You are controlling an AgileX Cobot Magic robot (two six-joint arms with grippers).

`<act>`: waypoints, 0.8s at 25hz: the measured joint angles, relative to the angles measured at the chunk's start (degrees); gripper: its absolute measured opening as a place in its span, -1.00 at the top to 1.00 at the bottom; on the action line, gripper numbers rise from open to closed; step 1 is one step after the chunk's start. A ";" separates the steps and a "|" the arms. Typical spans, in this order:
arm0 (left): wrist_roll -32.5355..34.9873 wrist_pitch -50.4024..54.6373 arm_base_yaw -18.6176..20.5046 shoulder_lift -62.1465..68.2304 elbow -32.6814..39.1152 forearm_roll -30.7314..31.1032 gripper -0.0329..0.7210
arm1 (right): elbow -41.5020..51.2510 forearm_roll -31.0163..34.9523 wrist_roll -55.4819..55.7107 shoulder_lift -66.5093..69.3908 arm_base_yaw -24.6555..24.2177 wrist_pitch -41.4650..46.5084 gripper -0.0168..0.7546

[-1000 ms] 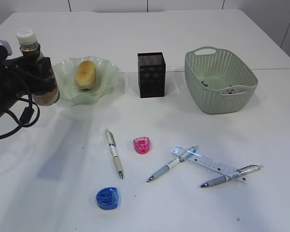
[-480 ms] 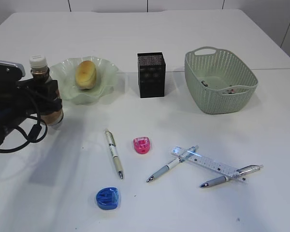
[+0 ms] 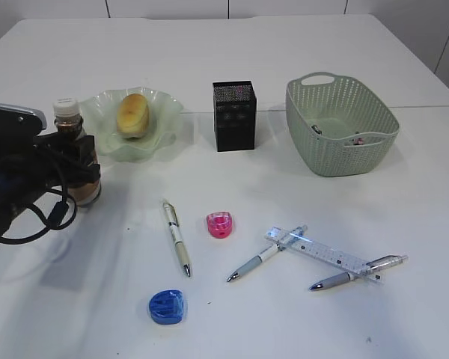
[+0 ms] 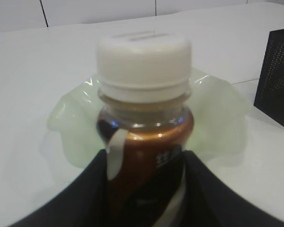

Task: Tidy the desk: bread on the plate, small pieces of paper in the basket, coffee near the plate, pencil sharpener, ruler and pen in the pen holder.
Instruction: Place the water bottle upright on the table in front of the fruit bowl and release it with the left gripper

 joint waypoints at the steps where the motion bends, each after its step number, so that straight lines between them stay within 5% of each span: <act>1: 0.00 -0.09 0.00 0.25 0.00 0.14 0.14 | 0.00 -0.04 0.00 0.00 0.00 0.00 -0.32; 20: -0.10 -0.22 0.00 0.76 0.00 -0.07 0.01 | 0.00 -0.18 0.00 0.00 0.00 0.00 -0.32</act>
